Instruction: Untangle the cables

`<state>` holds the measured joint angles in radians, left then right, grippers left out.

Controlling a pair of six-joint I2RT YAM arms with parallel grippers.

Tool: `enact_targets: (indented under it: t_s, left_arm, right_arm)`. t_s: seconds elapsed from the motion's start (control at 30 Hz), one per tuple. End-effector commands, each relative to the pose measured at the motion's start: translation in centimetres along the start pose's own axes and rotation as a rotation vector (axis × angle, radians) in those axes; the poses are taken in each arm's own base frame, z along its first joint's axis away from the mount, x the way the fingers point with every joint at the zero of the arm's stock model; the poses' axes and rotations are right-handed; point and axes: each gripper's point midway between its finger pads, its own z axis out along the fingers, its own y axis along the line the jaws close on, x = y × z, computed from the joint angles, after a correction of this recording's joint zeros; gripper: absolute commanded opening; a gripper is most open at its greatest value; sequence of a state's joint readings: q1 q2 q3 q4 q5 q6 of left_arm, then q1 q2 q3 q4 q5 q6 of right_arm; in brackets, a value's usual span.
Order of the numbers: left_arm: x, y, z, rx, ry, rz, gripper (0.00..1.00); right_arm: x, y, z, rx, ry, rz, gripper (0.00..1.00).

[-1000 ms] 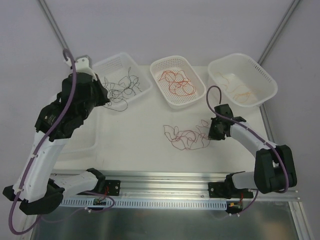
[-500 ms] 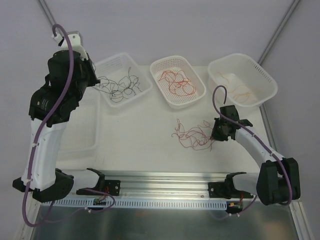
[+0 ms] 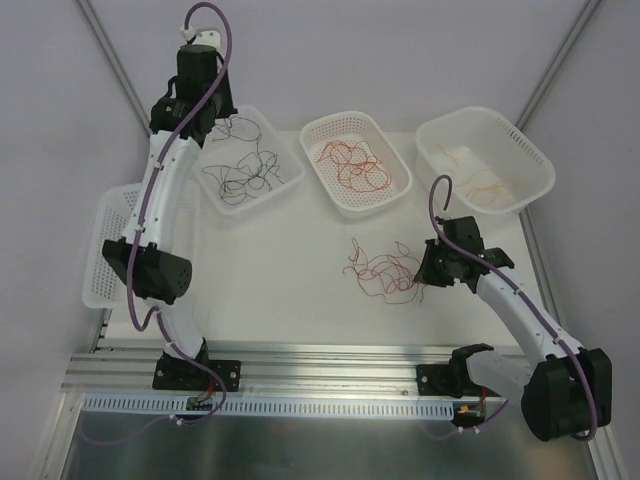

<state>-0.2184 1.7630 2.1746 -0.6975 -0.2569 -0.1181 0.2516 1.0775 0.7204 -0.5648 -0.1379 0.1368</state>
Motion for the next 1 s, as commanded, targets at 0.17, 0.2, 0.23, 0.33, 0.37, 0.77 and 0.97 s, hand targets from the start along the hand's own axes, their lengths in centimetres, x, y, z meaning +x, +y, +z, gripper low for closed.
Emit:
enact_targets:
  t_s: [0.17,0.2,0.23,0.33,0.37,0.77,0.97]
  left_arm:
    - [4.0,0.3,11.0,-0.016,0.077,-0.033,0.29]
    - [4.6,-0.1,11.2,0.004,0.093,-0.049,0.41]
    - [5.6,-0.2,10.8,0.013,0.12,-0.055,0.48]
    - [7.5,-1.2,8.5,0.08,0.175,-0.097,0.76]
    - [8.0,-1.4,7.8,0.1,0.188,-0.106,0.81]
    - [20.1,-8.3,-8.7,0.378,0.365,-0.112,0.97]
    - [27.1,-11.9,-12.5,0.459,0.489,-0.181,0.94]
  right_arm:
    - [1.2,1.1,-0.8,-0.018,0.03,-0.092,0.06]
    - [1.1,1.2,-0.8,-0.017,0.027,-0.096,0.06]
    - [1.2,1.5,-0.8,-0.019,0.031,-0.109,0.06]
    - [1.2,2.3,-0.6,-0.025,0.032,-0.133,0.06]
    - [1.2,2.7,-0.5,-0.031,0.037,-0.139,0.06]
    - [0.1,11.6,-0.5,-0.176,0.006,-0.242,0.05]
    - [0.7,11.8,-0.2,-0.192,0.021,-0.249,0.05]
